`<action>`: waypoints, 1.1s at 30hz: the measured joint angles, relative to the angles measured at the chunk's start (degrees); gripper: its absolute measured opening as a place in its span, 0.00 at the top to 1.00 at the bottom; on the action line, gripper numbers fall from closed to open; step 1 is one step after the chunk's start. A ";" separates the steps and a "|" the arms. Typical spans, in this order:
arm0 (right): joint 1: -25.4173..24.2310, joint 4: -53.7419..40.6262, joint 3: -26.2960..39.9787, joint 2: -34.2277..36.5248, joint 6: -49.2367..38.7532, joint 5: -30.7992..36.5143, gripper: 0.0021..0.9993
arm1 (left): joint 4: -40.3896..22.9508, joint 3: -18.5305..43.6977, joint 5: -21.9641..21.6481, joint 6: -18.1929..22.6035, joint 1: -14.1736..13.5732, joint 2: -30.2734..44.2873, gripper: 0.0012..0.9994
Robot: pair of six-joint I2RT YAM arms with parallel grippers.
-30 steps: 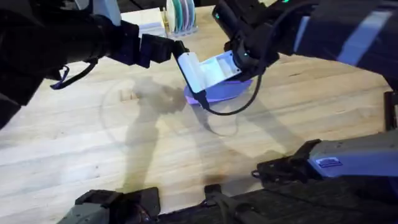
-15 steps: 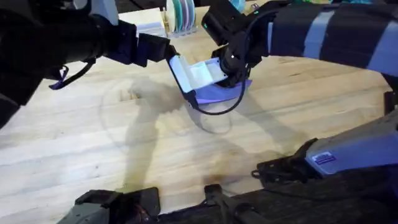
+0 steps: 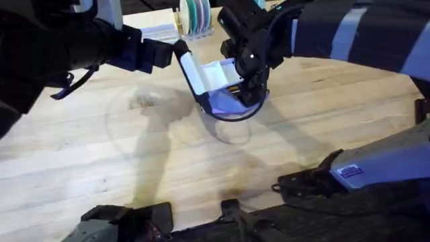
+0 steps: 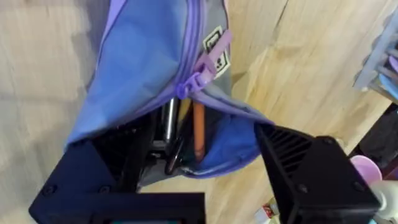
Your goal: Unzip the bag, pick up the pens from the table one at a time and place them inside, then zip the bag closed.
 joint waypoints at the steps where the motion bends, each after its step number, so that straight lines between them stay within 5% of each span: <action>1: 0.02 -0.02 0.00 0.00 0.02 0.12 0.00 | 0.04 0.00 -0.36 0.00 0.29 0.00 0.01; 13: 0.09 -0.29 0.00 -0.17 3.36 1.76 0.00 | -1.04 -0.02 -2.05 1.79 6.93 -5.38 0.01; 21: -0.54 -2.17 1.27 -3.34 12.32 2.33 0.00 | -6.02 0.00 -1.64 10.23 7.06 -6.27 0.01; 33: -0.68 -6.97 5.88 -14.11 30.30 2.08 0.00 | -8.87 0.00 5.10 22.29 7.06 -4.84 0.01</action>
